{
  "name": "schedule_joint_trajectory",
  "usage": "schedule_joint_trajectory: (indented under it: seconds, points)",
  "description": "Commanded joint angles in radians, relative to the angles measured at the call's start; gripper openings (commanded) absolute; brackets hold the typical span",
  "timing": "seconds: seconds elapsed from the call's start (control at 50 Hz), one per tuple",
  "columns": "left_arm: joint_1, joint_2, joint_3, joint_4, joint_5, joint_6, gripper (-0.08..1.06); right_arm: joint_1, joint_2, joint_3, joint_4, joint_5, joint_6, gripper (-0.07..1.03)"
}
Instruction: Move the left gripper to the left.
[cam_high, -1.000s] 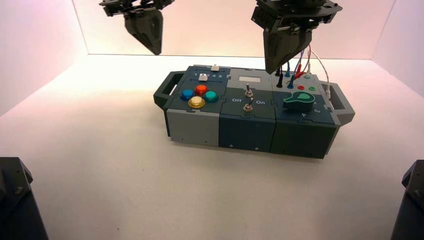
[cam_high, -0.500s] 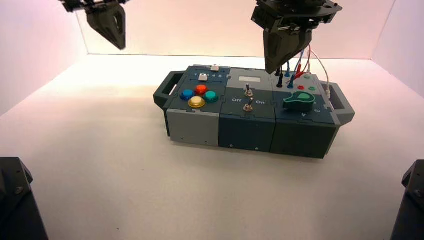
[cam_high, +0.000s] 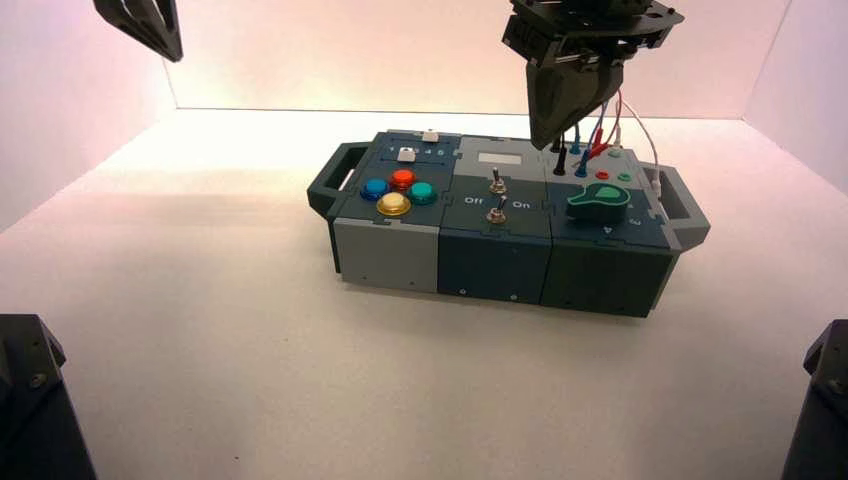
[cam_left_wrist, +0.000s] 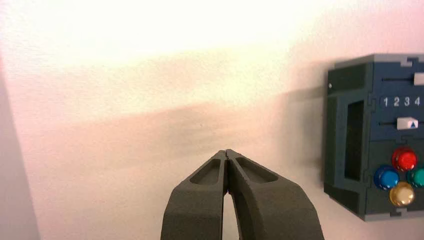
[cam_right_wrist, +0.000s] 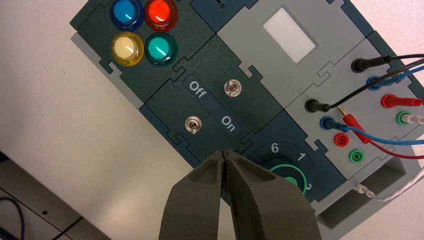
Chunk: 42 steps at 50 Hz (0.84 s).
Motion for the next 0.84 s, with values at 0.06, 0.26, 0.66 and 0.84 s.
schedule_joint_trajectory:
  seconds: [0.06, 0.26, 0.66, 0.84]
  points:
    - [0.034, -0.038, -0.005, 0.0, -0.018, 0.012, -0.03, -0.002, -0.006, -0.014, 0.002, -0.006, 0.0, -0.02]
    - [0.063, -0.04, -0.003, 0.0, -0.025, 0.012, -0.03, -0.002, -0.003, -0.014, 0.002, -0.005, 0.0, -0.02]
    - [0.063, -0.044, 0.0, -0.005, -0.025, 0.012, -0.03, -0.002, -0.002, -0.014, 0.002, -0.008, 0.0, -0.02]
    - [0.063, -0.058, 0.002, -0.008, -0.025, 0.012, -0.03, -0.002, -0.002, -0.012, 0.002, -0.014, 0.0, -0.02]
